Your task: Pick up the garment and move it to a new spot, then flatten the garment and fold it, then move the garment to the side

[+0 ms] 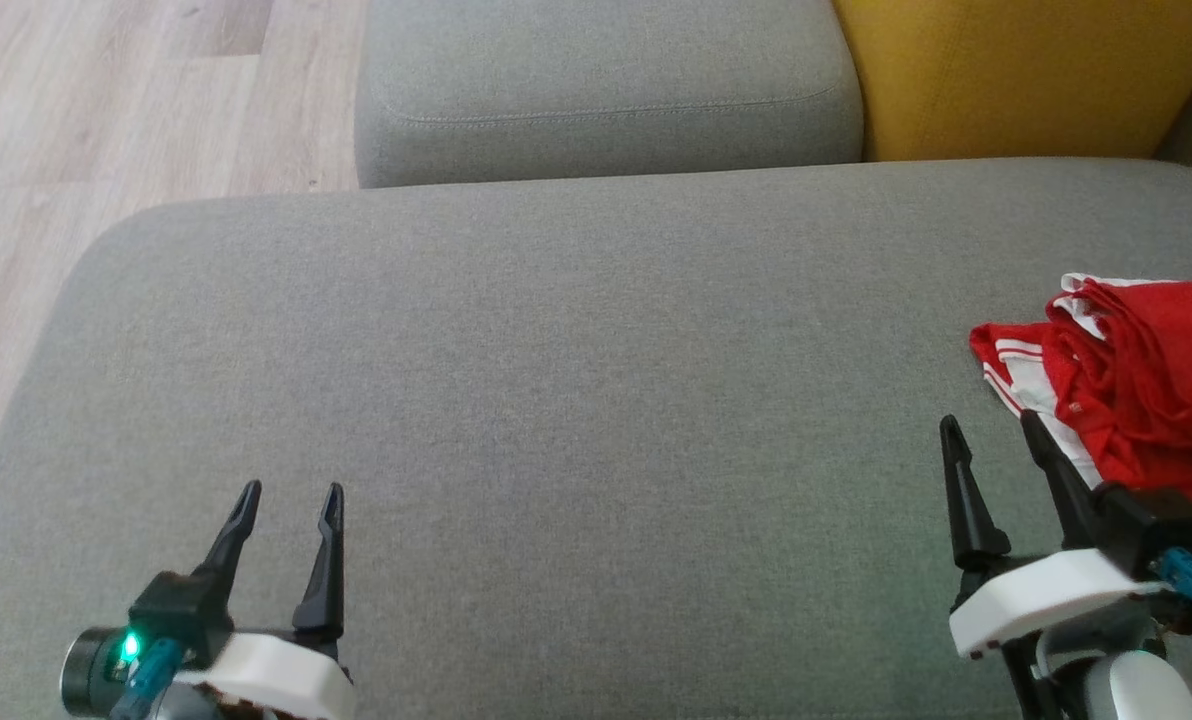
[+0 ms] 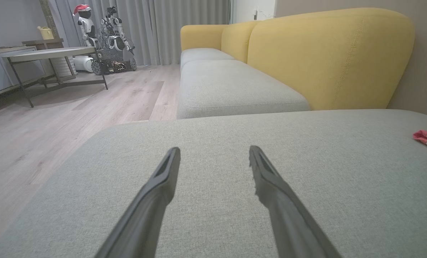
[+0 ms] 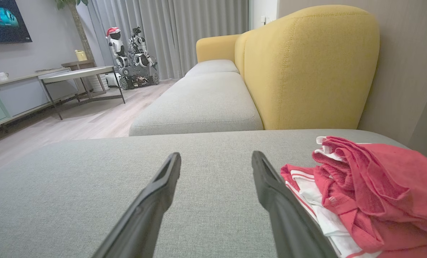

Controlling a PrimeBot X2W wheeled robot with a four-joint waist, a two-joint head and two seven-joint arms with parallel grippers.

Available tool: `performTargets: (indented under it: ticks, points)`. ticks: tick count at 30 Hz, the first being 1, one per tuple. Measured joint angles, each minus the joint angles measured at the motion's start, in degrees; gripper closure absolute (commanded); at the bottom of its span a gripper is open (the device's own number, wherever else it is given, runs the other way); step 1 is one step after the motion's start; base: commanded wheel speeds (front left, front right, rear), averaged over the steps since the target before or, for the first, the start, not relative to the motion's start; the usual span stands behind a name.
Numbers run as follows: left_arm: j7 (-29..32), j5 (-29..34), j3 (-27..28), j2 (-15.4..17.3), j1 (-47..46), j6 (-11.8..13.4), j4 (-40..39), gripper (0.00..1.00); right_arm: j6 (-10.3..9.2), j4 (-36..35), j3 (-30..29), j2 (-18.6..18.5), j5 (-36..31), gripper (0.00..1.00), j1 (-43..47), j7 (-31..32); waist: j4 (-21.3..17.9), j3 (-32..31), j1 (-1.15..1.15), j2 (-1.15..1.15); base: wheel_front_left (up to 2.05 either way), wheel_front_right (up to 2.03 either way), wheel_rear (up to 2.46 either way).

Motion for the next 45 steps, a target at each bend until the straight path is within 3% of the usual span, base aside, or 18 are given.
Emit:
performTargets:
  ticks: [16,17,22,45]
  points:
    - [-0.05,0.0,-0.19,0.27,-0.16,0.44,0.11,0.0,0.0,-0.08,0.01,0.01,0.02,0.0,-0.01,0.48,0.04,0.31,0.0,0.0,0.0,0.0,0.0]
    - [-0.05,0.0,-0.22,0.27,-0.19,0.43,0.16,1.0,0.0,-0.02,0.02,0.02,0.02,1.0,-0.01,0.49,0.05,0.33,0.0,0.0,0.0,0.0,0.0]
    - [0.1,-0.86,-0.75,-1.16,2.31,0.37,3.44,1.0,0.01,3.81,0.16,0.11,0.88,1.0,1.75,0.49,0.02,0.4,0.0,0.0,0.0,0.0,0.0]
    - [3.05,-14.56,1.94,-2.71,1.03,-2.66,5.02,1.0,0.0,5.44,-0.62,0.12,15.78,1.0,1.79,1.19,-0.29,0.87,0.0,0.0,0.0,0.0,0.0]
